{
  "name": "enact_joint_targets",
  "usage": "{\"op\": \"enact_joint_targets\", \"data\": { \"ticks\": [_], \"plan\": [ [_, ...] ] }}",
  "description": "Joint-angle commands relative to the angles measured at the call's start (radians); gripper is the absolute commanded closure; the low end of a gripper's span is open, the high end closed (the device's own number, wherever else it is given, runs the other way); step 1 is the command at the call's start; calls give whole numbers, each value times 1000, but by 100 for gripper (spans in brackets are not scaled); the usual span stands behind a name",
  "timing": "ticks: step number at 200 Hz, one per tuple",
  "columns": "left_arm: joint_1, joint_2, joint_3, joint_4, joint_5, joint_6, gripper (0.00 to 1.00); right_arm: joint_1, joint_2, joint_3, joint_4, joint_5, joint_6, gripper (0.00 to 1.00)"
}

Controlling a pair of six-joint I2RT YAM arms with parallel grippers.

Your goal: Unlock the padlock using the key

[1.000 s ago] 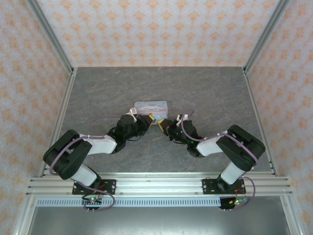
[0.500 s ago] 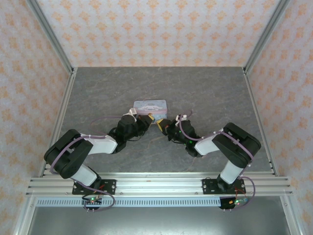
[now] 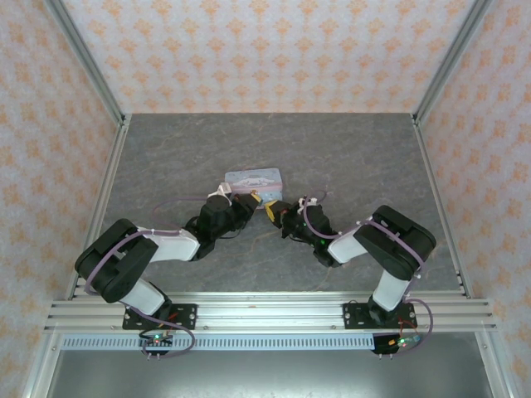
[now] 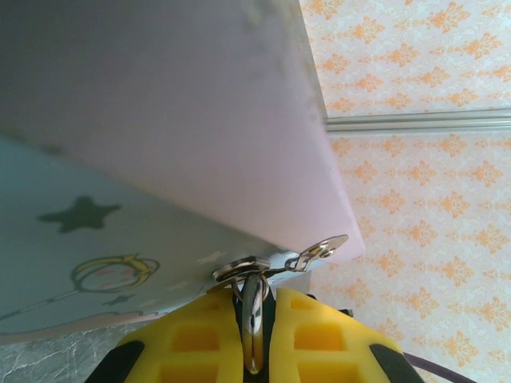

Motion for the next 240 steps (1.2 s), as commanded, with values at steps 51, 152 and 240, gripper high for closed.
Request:
{"op": "enact_joint_targets", "data": {
  "ticks": [51, 152, 240],
  "plan": [
    [-54, 3, 34, 92, 55, -18, 100, 6, 4, 63, 70, 10, -25, 100],
    [-94, 43, 42, 86, 14, -63, 100, -4, 75, 85, 98, -13, -47, 100],
    [-51, 28, 60, -116, -84, 10, 100, -82, -189, -71, -189, -61, -228, 55]
  ]
}}
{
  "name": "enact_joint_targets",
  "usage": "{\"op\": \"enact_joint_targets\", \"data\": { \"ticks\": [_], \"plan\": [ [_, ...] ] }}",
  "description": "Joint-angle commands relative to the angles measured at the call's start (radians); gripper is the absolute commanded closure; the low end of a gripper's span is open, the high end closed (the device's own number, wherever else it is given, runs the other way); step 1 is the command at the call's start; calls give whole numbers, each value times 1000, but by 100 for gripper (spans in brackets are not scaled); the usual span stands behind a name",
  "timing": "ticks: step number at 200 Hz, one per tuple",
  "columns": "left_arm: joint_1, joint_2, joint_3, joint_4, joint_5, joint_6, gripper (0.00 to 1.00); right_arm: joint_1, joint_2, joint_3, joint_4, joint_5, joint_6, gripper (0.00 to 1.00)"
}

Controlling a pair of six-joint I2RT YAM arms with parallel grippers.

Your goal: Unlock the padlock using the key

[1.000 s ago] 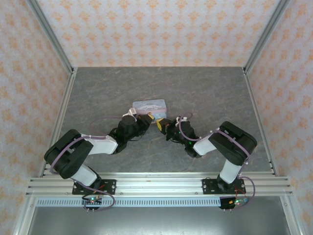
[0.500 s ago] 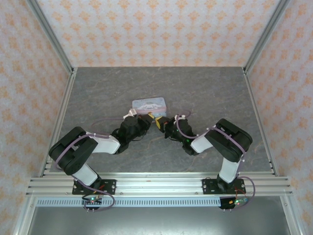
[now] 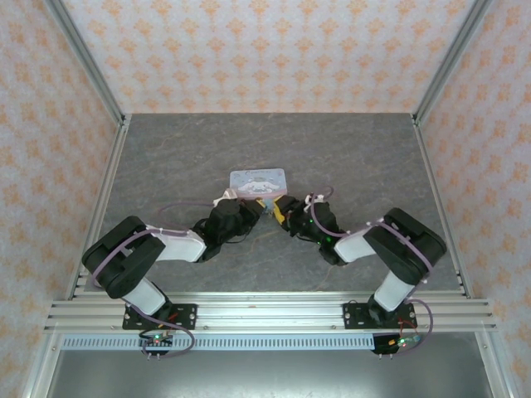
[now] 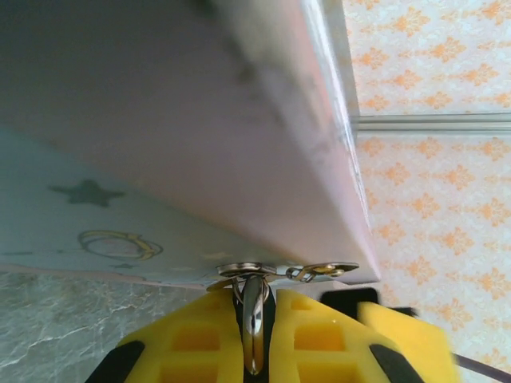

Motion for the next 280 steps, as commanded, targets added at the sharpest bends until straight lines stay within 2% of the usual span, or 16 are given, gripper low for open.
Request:
{"op": "enact_joint_targets", "data": {
  "ticks": [1, 23, 65, 108, 207, 232, 254, 280],
  "plan": [
    [13, -20, 34, -47, 0, 49, 100, -14, -94, -32, -97, -15, -84, 55],
    [20, -20, 40, -48, 7, 57, 100, -18, -158, -46, -202, -22, -130, 52],
    [24, -26, 38, -32, 20, 58, 100, -19, -175, -9, -302, -63, -204, 59],
    [24, -28, 40, -16, 32, 54, 100, -14, -67, 28, -199, -111, -173, 62],
    [24, -21, 43, -1, 40, 42, 100, 13, 87, 89, -37, -110, -85, 72],
    [24, -21, 44, 1, 40, 39, 100, 15, 110, 105, -20, -106, -75, 83],
    [25, -23, 41, 4, 41, 36, 100, 15, 121, 110, -9, -98, -66, 100],
    [24, -20, 38, 14, 46, 29, 100, 15, 123, 117, -4, -95, -62, 100]
  ]
}}
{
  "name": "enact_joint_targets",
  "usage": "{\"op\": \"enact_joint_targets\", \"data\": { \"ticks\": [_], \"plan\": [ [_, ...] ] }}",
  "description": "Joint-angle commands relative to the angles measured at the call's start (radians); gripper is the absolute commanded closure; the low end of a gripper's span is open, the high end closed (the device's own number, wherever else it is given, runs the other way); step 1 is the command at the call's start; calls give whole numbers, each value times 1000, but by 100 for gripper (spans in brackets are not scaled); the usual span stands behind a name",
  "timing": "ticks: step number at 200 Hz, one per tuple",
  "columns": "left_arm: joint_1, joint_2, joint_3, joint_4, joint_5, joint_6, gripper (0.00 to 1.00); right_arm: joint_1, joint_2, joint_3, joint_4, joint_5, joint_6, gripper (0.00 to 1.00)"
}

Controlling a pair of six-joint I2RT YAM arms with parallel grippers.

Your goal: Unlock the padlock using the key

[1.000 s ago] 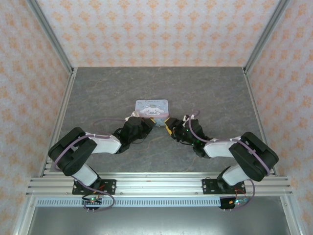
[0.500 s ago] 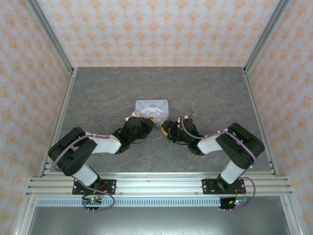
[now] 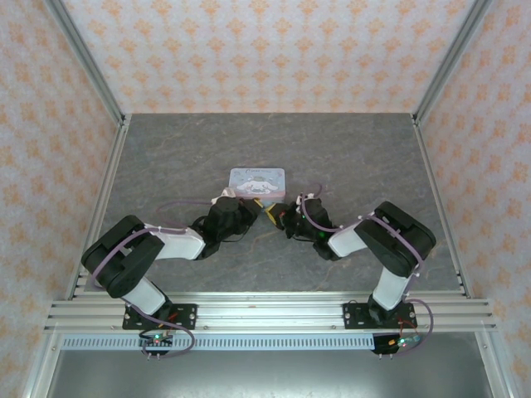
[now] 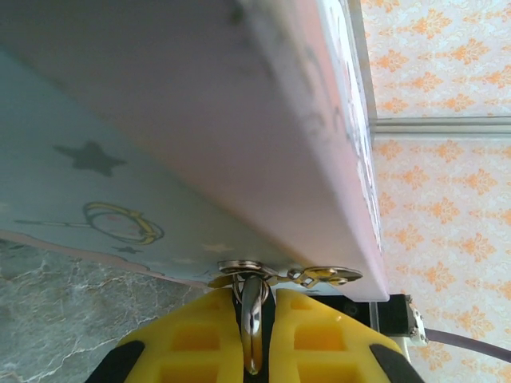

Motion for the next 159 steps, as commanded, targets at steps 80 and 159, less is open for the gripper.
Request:
{"op": "enact_joint_targets", "data": {
  "ticks": [80, 159],
  "plan": [
    [-48, 30, 38, 96, 34, -9, 100, 18, 57, 101, 116, 3, 63, 100],
    [-30, 1, 55, -80, 19, 27, 100, -20, -58, -9, -4, -33, -9, 56]
  ]
}}
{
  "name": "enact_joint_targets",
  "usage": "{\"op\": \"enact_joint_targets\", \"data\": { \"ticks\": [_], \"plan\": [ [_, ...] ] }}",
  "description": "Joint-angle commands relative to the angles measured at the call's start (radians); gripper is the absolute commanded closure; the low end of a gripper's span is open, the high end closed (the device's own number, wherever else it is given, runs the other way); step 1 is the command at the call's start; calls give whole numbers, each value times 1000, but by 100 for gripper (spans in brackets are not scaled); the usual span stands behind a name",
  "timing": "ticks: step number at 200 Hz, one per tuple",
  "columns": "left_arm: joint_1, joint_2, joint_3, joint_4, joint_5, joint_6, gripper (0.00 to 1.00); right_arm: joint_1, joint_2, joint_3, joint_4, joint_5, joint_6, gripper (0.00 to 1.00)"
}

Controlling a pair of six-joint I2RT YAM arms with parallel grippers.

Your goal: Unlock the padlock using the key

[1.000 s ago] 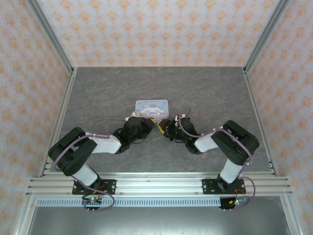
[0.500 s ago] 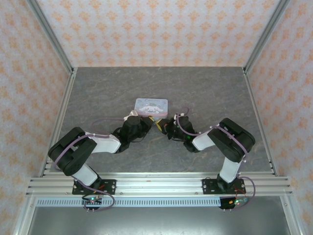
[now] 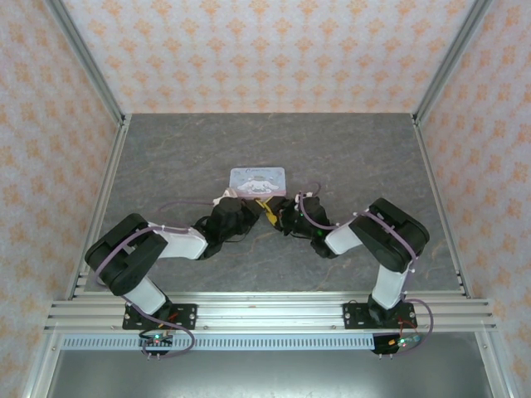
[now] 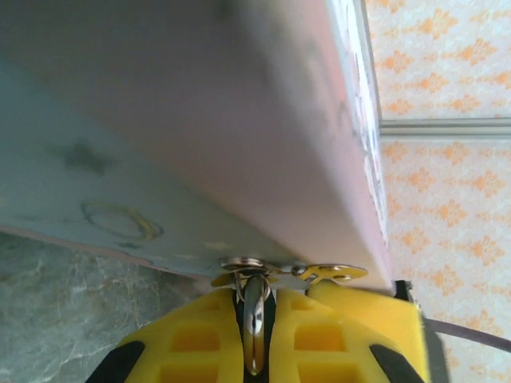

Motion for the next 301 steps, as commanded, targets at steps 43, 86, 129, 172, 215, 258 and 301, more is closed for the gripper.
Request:
{"op": "enact_joint_targets", "data": {
  "ticks": [43, 86, 129, 172, 215, 258, 301],
  "plan": [
    [11, -47, 64, -159, 56, 37, 100, -22, -332, -73, -485, -63, -288, 55],
    [25, -70, 83, -213, 88, 50, 100, -22, -463, 9, -841, -14, -584, 55],
    [30, -89, 122, -287, 127, 66, 100, 52, -436, 186, -1146, 148, -997, 54],
    [32, -88, 160, -339, 168, 71, 100, 130, -358, 275, -1216, 281, -1211, 56],
    [34, -83, 172, -352, 182, 71, 100, 152, -325, 281, -1177, 375, -1298, 56],
    [33, -74, 176, -341, 194, 65, 100, 152, -302, 291, -1133, 385, -1318, 57],
    [33, -67, 182, -336, 196, 63, 100, 156, -251, 329, -1126, 355, -1320, 57]
  ]
}}
